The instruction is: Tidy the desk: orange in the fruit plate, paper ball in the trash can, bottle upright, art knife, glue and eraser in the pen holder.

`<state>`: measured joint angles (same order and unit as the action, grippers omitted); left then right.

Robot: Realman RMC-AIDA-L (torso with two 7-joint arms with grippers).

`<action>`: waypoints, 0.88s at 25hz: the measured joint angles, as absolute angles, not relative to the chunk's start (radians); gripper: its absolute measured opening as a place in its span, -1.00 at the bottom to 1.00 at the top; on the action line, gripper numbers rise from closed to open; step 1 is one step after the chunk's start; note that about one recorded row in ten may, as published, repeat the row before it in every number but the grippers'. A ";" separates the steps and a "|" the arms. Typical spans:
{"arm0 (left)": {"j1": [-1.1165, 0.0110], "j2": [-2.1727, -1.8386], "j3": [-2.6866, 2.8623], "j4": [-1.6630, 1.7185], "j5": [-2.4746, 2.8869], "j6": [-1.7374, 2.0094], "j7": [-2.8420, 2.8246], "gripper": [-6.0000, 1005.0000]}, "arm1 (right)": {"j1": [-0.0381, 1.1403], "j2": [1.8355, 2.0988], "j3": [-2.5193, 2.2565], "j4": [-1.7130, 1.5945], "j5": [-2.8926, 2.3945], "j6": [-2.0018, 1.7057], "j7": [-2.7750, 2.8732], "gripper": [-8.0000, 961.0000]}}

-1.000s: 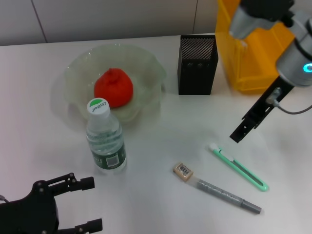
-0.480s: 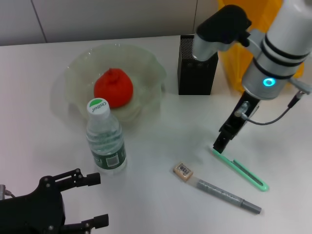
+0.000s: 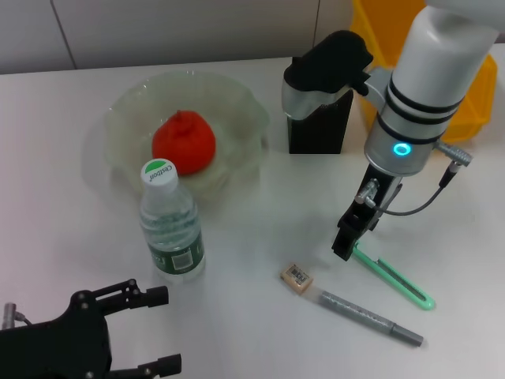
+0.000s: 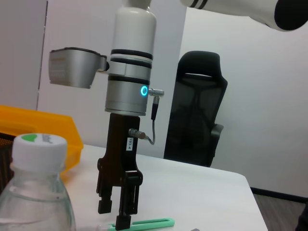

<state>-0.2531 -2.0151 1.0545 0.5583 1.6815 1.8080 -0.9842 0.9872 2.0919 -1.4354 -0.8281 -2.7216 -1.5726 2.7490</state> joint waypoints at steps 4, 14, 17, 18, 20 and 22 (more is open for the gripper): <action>-0.254 -2.017 1.053 0.558 1.689 1.808 -0.969 0.58 | 0.988 2.092 -1.484 -0.828 -2.720 -1.570 2.787 0.42; -0.255 -2.019 1.052 0.558 1.689 1.789 -0.959 0.58 | 0.987 2.092 -1.528 -0.826 -2.718 -1.554 2.819 0.42; -0.255 -2.020 1.049 0.558 1.689 1.786 -0.959 0.58 | 0.985 2.092 -1.533 -0.825 -2.716 -1.546 2.819 0.38; -0.255 -2.020 1.048 0.558 1.689 1.785 -0.959 0.57 | 0.985 2.092 -1.533 -0.822 -2.716 -1.545 2.819 0.35; -0.255 -2.020 1.048 0.557 1.689 1.784 -0.959 0.57 | 0.984 2.092 -1.533 -0.815 -2.712 -1.541 2.819 0.28; -0.255 -2.021 1.048 0.557 1.689 1.783 -0.959 0.57 | 0.985 2.092 -1.533 -0.805 -2.706 -1.534 2.818 0.21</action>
